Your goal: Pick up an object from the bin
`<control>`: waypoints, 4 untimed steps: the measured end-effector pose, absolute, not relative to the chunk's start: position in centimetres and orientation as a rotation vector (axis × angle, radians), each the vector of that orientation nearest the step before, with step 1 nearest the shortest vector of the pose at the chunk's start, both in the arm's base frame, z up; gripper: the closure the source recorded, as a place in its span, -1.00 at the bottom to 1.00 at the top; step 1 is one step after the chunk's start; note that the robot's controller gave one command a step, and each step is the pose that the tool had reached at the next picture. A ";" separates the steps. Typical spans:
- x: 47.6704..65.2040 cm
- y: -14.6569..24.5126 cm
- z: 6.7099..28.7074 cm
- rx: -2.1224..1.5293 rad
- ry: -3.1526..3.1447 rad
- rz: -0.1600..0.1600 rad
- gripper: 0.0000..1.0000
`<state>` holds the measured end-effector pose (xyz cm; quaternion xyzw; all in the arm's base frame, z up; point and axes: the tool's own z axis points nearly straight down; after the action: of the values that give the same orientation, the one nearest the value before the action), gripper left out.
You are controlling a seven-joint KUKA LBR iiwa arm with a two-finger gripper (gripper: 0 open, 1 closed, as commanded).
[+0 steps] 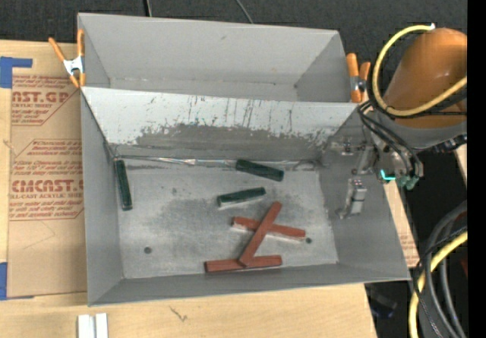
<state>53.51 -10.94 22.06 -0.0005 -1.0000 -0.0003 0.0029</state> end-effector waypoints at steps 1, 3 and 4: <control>53.7 -10.9 22.5 0.001 -3.144 0.001 -1.00; 52.3 -9.0 11.5 -0.003 -3.147 0.001 -1.00; 52.7 -11.2 6.9 -0.098 -3.140 0.000 1.00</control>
Offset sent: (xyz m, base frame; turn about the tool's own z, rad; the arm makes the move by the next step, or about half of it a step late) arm -0.0390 0.0172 -0.1248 -0.1201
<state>52.71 -11.17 6.94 -0.0312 -0.9995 0.0000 -0.0001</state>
